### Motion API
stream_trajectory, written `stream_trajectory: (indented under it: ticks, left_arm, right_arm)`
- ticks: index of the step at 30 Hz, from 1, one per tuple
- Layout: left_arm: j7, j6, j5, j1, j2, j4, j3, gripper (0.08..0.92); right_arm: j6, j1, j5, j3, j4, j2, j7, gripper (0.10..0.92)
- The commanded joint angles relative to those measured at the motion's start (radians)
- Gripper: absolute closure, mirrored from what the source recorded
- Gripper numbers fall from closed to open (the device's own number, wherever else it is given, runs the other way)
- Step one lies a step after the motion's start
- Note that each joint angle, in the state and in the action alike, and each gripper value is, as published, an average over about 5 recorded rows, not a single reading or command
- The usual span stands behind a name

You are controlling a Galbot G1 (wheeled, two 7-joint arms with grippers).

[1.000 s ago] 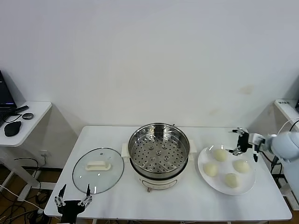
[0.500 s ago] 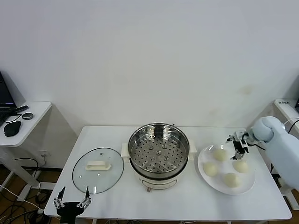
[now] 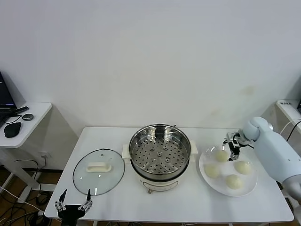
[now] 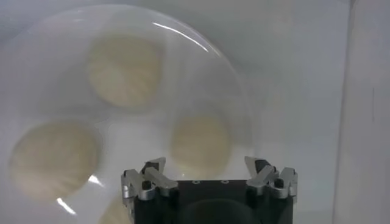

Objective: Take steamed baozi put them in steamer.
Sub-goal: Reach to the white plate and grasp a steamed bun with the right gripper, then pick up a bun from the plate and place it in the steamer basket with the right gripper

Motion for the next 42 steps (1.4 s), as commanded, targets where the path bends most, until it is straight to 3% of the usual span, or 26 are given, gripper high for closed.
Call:
stream_trajectory:
  ticks: [1,18,34,42]
  left_arm:
    - [0.001,0.000,0.000,0.000,0.000,0.003,-0.002,0.177]
    - [0.005,0.005,0.001,-0.003,0.004,0.006,0.007,0.177]
    - [0.003,0.009,0.007,-0.005,0.003,0.010,0.012,0.177]
    - [0.001,0.008,0.012,-0.007,0.005,0.007,0.020,0.177]
  right_arm:
    - [0.008,0.017,-0.021,-0.007,-0.046,0.032,0.008,0.203]
    - [0.005,0.003,-0.030,0.001,-0.051,0.039,0.012,0.205]
    - [0.009,0.014,-0.003,0.001,-0.034,0.021,0.015,0.496]
    - [-0.035,0.221,0.227,-0.203,0.120,-0.062,-0.059,0.520]
